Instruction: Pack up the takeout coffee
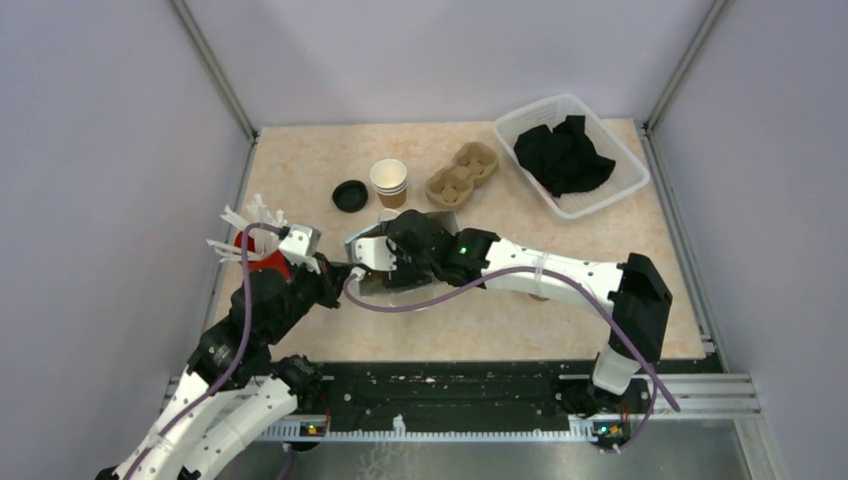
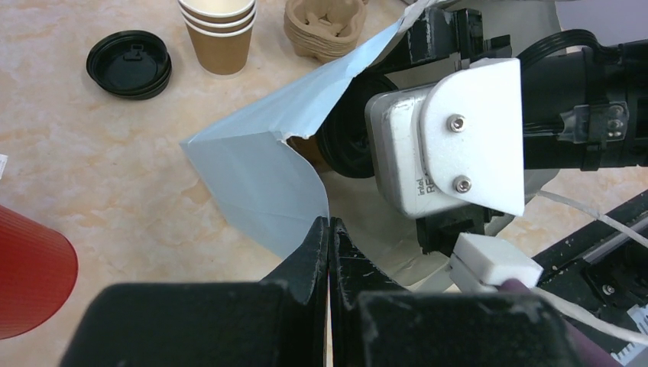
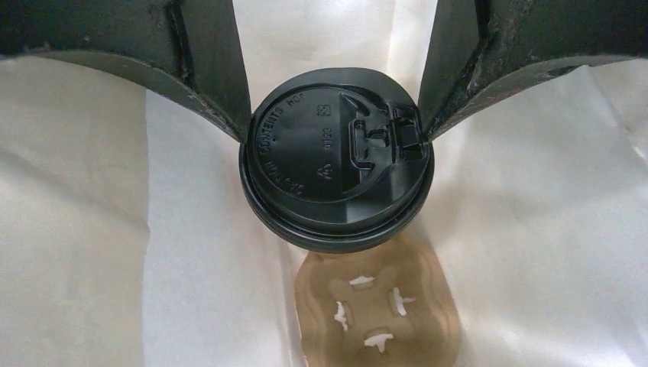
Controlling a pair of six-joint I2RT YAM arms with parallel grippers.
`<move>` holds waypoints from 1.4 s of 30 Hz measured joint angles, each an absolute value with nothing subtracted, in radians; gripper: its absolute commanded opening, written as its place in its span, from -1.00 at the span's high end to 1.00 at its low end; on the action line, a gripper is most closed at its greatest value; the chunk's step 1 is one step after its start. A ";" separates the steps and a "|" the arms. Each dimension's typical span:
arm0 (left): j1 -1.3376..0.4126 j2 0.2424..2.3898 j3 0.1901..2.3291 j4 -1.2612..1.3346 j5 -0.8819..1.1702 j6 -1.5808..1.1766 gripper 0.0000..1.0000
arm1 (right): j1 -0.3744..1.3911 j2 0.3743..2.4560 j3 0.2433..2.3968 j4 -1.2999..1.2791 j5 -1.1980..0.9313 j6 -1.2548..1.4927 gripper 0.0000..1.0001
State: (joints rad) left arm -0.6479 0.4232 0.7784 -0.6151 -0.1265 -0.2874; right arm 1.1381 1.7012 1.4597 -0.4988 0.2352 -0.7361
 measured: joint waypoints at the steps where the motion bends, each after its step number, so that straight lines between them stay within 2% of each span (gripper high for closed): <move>1: -0.648 0.424 0.778 -0.616 -0.125 -0.288 1.00 | 1.135 1.701 1.460 -0.500 0.236 -0.741 0.11; 12: -0.648 0.430 0.768 -0.611 -0.124 -0.290 1.00 | 1.068 1.657 1.333 -0.459 0.239 -0.828 0.12; 22: -0.648 0.431 0.763 -0.607 -0.119 -0.290 1.00 | 1.036 1.655 1.306 -0.410 0.215 -0.856 0.16; 42: -0.648 0.443 0.762 -0.598 -0.116 -0.285 1.00 | 1.045 1.655 1.369 -0.498 0.229 -0.819 0.17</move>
